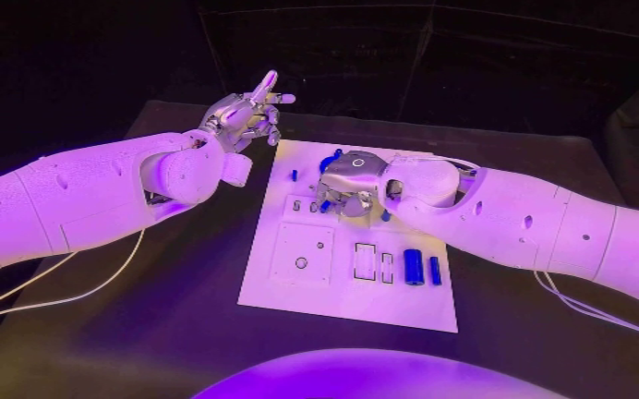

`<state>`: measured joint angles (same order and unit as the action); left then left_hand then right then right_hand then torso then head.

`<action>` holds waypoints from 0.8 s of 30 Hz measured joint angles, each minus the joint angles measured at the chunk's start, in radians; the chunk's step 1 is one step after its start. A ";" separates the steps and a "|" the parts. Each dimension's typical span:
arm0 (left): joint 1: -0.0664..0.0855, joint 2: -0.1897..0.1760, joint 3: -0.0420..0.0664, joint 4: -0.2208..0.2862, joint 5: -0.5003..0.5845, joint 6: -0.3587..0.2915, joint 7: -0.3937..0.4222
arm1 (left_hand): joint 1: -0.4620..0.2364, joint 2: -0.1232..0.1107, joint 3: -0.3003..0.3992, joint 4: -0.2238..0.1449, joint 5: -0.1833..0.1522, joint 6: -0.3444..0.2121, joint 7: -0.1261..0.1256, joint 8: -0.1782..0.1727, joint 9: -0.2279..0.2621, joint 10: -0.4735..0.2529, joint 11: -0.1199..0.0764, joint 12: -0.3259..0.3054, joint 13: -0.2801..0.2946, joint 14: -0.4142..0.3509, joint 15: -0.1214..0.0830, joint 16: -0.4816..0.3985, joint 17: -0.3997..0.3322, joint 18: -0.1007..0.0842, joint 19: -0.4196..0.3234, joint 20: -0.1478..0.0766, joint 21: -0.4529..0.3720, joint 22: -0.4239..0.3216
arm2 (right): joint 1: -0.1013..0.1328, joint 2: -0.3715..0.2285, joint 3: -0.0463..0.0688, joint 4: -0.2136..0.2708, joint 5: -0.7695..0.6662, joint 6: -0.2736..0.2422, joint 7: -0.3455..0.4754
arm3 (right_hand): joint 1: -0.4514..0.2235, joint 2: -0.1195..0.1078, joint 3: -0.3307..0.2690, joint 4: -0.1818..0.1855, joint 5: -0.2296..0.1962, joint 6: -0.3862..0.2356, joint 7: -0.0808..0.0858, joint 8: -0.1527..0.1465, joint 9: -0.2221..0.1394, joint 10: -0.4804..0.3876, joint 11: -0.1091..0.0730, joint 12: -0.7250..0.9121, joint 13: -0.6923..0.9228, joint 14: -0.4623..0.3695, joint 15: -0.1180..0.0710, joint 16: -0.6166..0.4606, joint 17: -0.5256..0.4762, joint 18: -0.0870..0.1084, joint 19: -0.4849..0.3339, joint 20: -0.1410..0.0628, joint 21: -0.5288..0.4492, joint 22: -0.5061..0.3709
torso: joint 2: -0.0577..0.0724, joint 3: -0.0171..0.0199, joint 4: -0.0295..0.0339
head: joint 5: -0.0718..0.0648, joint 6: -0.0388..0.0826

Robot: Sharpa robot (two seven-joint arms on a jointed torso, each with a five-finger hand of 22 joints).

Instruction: Assemble the parts on the task board

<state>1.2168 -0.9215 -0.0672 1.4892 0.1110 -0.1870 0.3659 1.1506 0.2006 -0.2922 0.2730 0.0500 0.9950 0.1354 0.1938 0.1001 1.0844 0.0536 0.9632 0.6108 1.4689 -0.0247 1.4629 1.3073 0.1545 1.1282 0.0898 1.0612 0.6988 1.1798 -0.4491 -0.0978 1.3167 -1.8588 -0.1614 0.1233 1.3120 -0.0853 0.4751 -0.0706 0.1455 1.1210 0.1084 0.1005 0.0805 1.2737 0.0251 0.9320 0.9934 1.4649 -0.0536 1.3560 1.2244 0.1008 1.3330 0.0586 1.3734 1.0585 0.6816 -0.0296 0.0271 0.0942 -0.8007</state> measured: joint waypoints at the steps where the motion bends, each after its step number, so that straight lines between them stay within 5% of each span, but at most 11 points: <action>1: 0.000 0.000 0.000 0.000 -0.001 0.001 0.000 | 0.000 0.000 0.000 0.000 0.000 0.000 0.000 0.000 0.000 0.000 0.000 0.000 0.000 0.000 0.000 0.000 0.000 0.000 0.000 0.000 0.000 0.000 | 0.000 0.001 0.000 0.000 -0.003 0.000 -0.002 | 0.000 0.000 0.000 0.000 0.000 0.000 0.000 0.000 0.000 0.000 0.000 0.000 0.000 0.000 0.000 0.000 0.000 0.000 0.000 0.000 0.000 0.000 | 0.000 -0.0001 0.0003 | 0.000 0.000; 24: 0.000 0.000 0.000 -0.006 -0.027 0.006 -0.014 | 0.014 -0.005 -0.003 -0.008 0.000 -0.007 0.000 0.000 0.001 0.000 0.000 0.000 -0.002 0.000 0.000 0.000 0.000 0.000 0.000 0.000 0.000 0.000 | 0.000 0.005 0.000 0.000 -0.042 0.030 -0.027 | -0.016 -0.037 -0.040 -0.004 -0.012 -0.027 0.015 -0.019 -0.010 -0.014 0.007 -0.030 -0.027 0.004 0.004 -0.017 -0.017 0.000 -0.007 0.007 -0.009 -0.027 | 0.000 -0.0005 -0.0007 | 0.001 -0.003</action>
<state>1.2168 -0.9215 -0.0672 1.4837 0.0836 -0.1812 0.3523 1.1646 0.1958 -0.2948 0.2646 0.0500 0.9877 0.1356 0.1938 0.1008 1.0844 0.0536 0.9632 0.6084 1.4688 -0.0248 1.4629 1.3073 0.1544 1.1282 0.0898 1.0612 0.6985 1.1796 -0.4443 -0.0980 1.3164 -1.9011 -0.1315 0.0965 1.2961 -0.1222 0.4352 -0.0749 0.1339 1.0936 0.1235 0.0812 0.0709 1.2593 0.0322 0.9021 0.9666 1.4686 -0.0500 1.3392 1.2076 0.1007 1.3257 0.0659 1.3647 1.0317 0.6811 -0.0301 0.0265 0.0949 -0.8038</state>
